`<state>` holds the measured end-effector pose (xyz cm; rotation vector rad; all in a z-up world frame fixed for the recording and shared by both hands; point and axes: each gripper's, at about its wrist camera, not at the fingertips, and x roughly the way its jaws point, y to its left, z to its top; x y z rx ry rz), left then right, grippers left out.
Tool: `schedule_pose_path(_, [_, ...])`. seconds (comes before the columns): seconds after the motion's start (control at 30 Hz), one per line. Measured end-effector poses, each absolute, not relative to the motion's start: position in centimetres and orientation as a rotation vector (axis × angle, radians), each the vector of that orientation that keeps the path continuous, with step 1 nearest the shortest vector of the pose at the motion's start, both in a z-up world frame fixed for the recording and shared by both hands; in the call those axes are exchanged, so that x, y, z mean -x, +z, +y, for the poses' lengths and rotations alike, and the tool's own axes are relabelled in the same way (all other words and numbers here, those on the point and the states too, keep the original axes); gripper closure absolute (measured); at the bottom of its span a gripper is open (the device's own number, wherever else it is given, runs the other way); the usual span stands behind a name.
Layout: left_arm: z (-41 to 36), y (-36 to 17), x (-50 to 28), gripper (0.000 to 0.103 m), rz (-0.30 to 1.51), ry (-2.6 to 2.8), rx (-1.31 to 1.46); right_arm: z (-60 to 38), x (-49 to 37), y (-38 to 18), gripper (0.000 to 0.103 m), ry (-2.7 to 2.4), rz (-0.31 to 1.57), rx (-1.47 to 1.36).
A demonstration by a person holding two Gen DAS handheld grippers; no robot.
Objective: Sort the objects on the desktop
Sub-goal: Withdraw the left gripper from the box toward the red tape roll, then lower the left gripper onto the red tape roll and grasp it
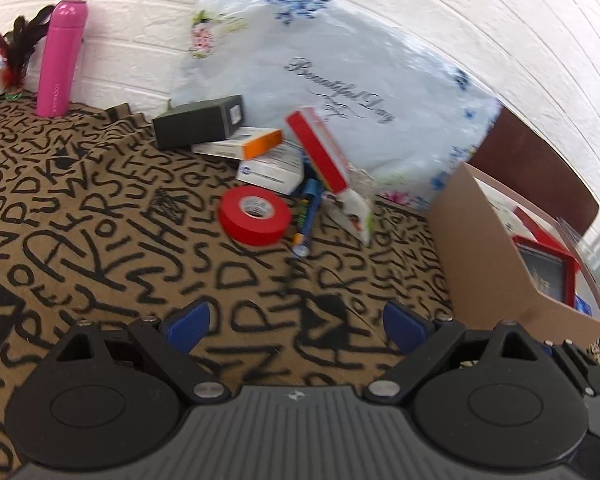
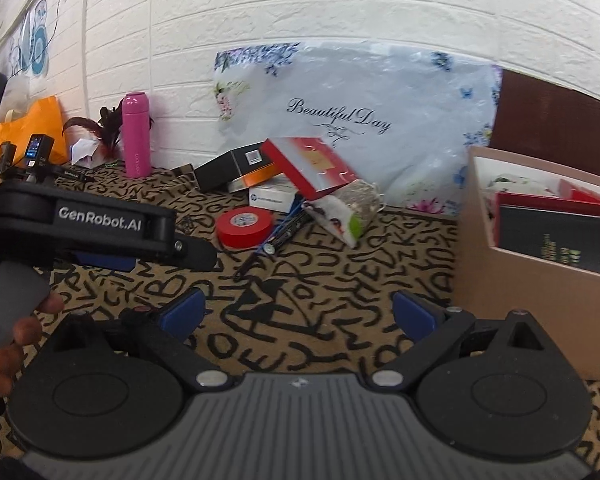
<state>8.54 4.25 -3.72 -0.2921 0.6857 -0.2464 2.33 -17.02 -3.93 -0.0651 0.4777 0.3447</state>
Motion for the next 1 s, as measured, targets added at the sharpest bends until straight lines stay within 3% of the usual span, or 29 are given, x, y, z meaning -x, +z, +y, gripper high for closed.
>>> schedule_pose_path(0.23, [6.7, -4.0, -12.3, 0.01, 0.695, -0.233, 0.326, -13.9, -5.9, -4.1, 0.008, 0.41, 0.467, 0.065])
schedule_pose_path(0.3, [7.2, -4.1, -13.5, 0.011, 0.694, -0.235, 0.333, -13.0, -7.2, -4.2, 0.016, 0.434, 0.466, 0.068])
schedule_pose_path(0.5, [8.2, -4.9, -17.5, 0.032, 0.721, -0.274, 0.359, -10.1, -10.6, -4.9, 0.022, 0.498, 0.463, 0.094])
schedule_pose_path(0.83, [8.3, -7.3, -22.7, 0.064, 0.787, -0.28, 0.354, -7.1, -15.8, -6.8, 0.025, 0.529, 0.51, 0.116])
schedule_pose_path(1.0, [7.8, -7.9, -24.0, 0.065, 0.784, -0.302, 0.348, -6.4, -17.8, -7.7, 0.025, 0.521, 0.532, 0.129])
